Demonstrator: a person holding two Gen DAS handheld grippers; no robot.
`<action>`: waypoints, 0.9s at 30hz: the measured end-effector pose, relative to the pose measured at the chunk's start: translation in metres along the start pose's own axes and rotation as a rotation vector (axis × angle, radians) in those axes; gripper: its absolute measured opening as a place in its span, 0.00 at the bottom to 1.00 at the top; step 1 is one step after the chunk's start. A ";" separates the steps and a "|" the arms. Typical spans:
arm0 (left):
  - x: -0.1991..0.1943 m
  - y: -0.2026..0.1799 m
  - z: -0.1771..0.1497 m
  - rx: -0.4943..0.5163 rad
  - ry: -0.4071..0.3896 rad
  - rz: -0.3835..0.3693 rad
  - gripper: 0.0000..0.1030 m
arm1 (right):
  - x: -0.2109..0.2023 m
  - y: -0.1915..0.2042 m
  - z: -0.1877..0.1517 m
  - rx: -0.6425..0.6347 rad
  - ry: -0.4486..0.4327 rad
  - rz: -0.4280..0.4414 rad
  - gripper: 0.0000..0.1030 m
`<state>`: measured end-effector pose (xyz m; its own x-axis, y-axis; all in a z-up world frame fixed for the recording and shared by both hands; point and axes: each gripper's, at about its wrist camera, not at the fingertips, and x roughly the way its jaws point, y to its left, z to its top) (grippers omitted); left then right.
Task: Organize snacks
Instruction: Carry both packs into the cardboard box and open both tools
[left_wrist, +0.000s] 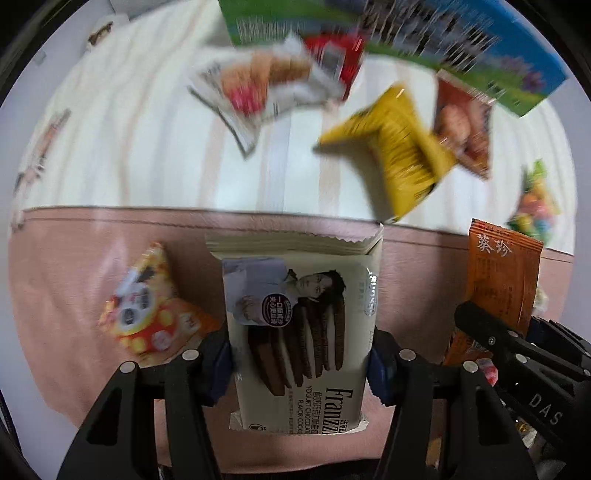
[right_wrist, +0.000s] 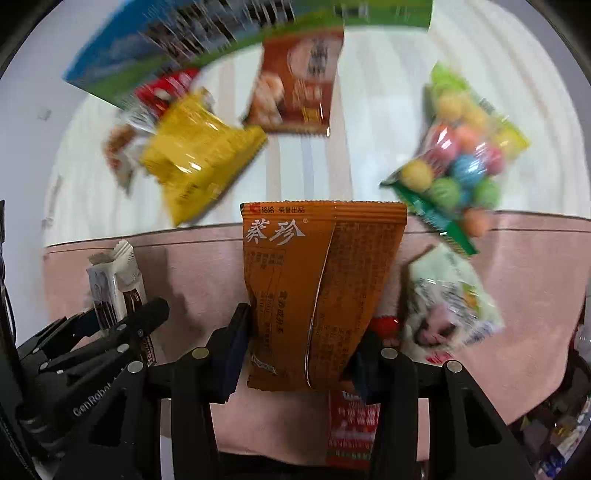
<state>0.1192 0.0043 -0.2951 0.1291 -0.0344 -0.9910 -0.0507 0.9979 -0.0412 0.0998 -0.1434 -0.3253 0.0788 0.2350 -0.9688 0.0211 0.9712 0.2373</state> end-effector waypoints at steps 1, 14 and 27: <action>-0.011 -0.002 -0.002 0.008 -0.021 0.004 0.54 | -0.010 0.000 -0.003 -0.007 -0.017 0.009 0.49; -0.135 -0.012 -0.003 0.065 -0.255 -0.070 0.54 | -0.145 0.022 -0.017 -0.075 -0.225 0.116 0.49; -0.189 -0.018 0.060 0.080 -0.333 -0.164 0.55 | -0.206 0.017 0.042 -0.048 -0.328 0.193 0.48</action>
<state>0.1552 -0.0040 -0.0993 0.4445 -0.1869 -0.8761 0.0732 0.9823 -0.1724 0.1257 -0.1769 -0.1192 0.3920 0.3967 -0.8300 -0.0717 0.9127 0.4023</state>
